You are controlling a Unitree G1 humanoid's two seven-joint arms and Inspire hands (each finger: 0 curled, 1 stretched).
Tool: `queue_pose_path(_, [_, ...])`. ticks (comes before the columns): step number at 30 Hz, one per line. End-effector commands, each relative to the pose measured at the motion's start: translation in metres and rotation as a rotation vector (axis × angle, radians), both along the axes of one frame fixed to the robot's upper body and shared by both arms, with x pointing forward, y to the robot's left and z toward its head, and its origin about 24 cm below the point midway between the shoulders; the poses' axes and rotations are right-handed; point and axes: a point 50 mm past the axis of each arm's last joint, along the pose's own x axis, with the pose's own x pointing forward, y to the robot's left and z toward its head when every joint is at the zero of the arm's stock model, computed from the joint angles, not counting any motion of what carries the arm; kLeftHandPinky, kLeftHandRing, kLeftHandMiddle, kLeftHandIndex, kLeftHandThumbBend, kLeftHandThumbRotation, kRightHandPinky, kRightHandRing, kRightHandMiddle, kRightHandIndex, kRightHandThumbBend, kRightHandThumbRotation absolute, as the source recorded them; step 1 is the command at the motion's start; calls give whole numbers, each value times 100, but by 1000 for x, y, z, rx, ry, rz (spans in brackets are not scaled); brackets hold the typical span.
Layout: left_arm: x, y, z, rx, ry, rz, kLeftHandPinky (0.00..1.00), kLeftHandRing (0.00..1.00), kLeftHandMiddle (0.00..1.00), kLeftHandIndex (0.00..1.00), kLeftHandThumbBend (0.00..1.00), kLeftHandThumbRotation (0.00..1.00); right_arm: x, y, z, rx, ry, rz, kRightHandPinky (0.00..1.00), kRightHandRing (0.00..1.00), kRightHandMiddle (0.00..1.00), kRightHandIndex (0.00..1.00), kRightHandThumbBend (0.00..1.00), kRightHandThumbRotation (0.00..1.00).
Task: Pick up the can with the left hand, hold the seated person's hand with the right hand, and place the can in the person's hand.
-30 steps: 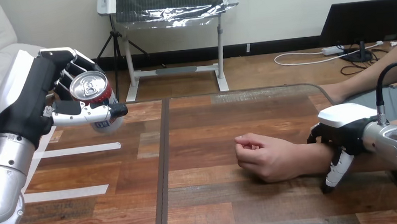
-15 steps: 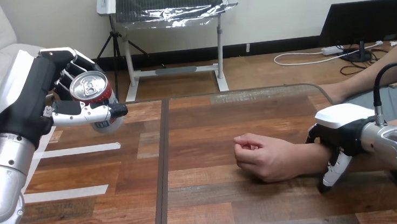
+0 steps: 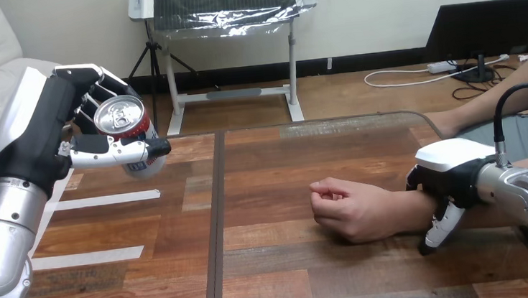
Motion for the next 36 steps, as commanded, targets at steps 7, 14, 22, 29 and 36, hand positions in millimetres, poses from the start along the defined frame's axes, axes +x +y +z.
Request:
queue_pose_path(7, [2,-5,32,19,-138,-25,28,33,37,42,72,0,-21,16,-40,50,132,10,45,52,59,64,80,26])
queue_pose_path(14, [3,-5,32,13,-133,-26,28,33,38,42,72,0,-21,16,-41,70,130,7,39,47,55,60,80,22])
queue_pose_path(22, [2,-6,32,9,-128,-27,28,33,38,42,71,0,-21,16,-42,89,132,-4,35,43,51,55,79,18])
queue_pose_path(29, [3,-6,32,16,-126,-20,28,33,38,42,71,0,-21,15,-42,102,131,-20,31,39,47,51,78,16])
queue_pose_path(36, [3,-7,31,9,-123,-20,28,33,38,42,72,0,-21,14,-42,118,124,-24,27,34,42,47,78,13])
